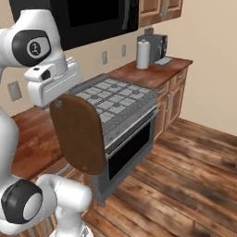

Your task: Move the cutting board and knife to the sink. Then move spray from the cabinet to the counter.

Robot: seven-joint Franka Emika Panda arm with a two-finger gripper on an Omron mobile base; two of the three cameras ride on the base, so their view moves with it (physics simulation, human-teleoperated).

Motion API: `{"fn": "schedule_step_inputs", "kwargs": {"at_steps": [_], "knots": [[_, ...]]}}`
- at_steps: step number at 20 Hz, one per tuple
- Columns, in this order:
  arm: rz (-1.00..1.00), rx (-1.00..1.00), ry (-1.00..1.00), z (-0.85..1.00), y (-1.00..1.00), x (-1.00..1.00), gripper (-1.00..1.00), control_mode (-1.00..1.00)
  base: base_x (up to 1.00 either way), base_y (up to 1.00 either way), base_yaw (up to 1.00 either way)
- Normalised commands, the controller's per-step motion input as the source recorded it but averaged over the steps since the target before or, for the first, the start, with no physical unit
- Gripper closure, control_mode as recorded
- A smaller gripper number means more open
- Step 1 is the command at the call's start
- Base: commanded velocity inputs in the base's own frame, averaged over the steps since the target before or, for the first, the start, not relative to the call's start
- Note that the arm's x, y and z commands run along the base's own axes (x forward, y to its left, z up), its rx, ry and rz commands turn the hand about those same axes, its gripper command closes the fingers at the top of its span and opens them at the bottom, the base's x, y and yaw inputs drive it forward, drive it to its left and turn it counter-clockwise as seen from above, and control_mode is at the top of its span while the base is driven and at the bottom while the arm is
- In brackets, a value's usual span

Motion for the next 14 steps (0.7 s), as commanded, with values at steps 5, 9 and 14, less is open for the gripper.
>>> {"fn": "schedule_step_inputs", "kwargs": {"at_steps": [5, 9, 14], "knots": [[0.00, 0.00, 0.00, 0.00, 0.00, 0.00, 1.00, 1.00, 0.99, -0.19, -0.39], [0.00, 0.00, 0.00, 0.00, 0.00, 0.00, 1.00, 1.00, 0.70, -0.06, -0.62], [0.00, 0.00, 0.00, 0.00, 0.00, 0.00, 1.00, 1.00, 0.32, 0.00, -0.77]]}}
